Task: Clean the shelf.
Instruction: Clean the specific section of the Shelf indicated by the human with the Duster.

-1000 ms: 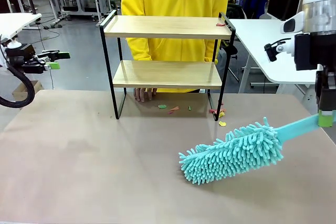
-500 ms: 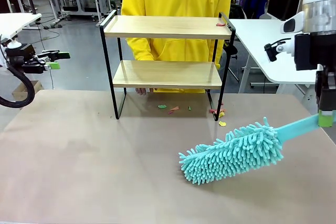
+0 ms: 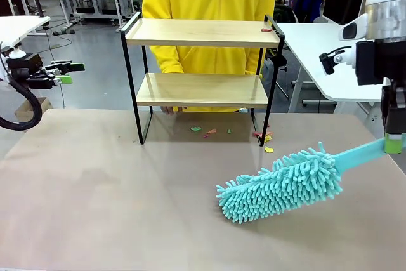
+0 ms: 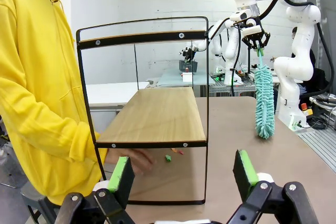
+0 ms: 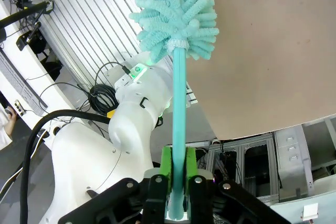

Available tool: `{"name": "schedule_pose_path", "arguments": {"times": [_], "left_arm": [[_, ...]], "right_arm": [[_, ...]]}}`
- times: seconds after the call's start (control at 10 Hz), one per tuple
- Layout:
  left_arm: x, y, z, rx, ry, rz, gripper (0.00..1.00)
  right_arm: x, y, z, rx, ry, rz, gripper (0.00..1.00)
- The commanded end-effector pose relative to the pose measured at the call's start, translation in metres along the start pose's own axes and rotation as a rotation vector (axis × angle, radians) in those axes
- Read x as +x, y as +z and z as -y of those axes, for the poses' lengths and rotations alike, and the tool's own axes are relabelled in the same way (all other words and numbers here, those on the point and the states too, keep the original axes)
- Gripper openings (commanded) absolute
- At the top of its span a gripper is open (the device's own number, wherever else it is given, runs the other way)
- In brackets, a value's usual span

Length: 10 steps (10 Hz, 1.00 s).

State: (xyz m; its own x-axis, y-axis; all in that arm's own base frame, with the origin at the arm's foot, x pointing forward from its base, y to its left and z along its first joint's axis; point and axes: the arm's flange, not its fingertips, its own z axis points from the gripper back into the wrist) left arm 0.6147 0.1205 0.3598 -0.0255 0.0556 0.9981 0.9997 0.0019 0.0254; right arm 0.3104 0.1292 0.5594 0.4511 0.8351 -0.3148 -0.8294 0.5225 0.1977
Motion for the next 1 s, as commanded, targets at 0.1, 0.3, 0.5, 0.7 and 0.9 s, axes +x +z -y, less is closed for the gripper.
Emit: {"name": "schedule_pose_path", "arguments": {"times": [0.1, 0.3, 0.5, 0.7, 0.9], "left_arm": [[0.0017, 0.0003, 0.0022, 0.002, -0.012, 0.003, 1.00], [0.0017, 0.0003, 0.0022, 0.002, -0.012, 0.003, 1.00], [0.0017, 0.0003, 0.0022, 0.002, -0.012, 0.003, 1.00], [0.0017, 0.0003, 0.0022, 0.002, -0.012, 0.003, 1.00], [0.0017, 0.0003, 0.0022, 0.002, -0.012, 0.003, 1.00]], "right_arm": [[-0.0022, 0.0014, -0.0010, 0.013, 0.001, 0.007, 0.13], [-0.0022, 0.0014, -0.0010, 0.013, 0.001, 0.007, 0.13], [-0.0022, 0.0014, -0.0010, 0.013, 0.001, 0.007, 0.13], [-0.0022, 0.0014, -0.0010, 0.013, 0.001, 0.007, 0.13], [-0.0022, 0.0014, -0.0010, 0.013, 0.001, 0.007, 0.13]]}}
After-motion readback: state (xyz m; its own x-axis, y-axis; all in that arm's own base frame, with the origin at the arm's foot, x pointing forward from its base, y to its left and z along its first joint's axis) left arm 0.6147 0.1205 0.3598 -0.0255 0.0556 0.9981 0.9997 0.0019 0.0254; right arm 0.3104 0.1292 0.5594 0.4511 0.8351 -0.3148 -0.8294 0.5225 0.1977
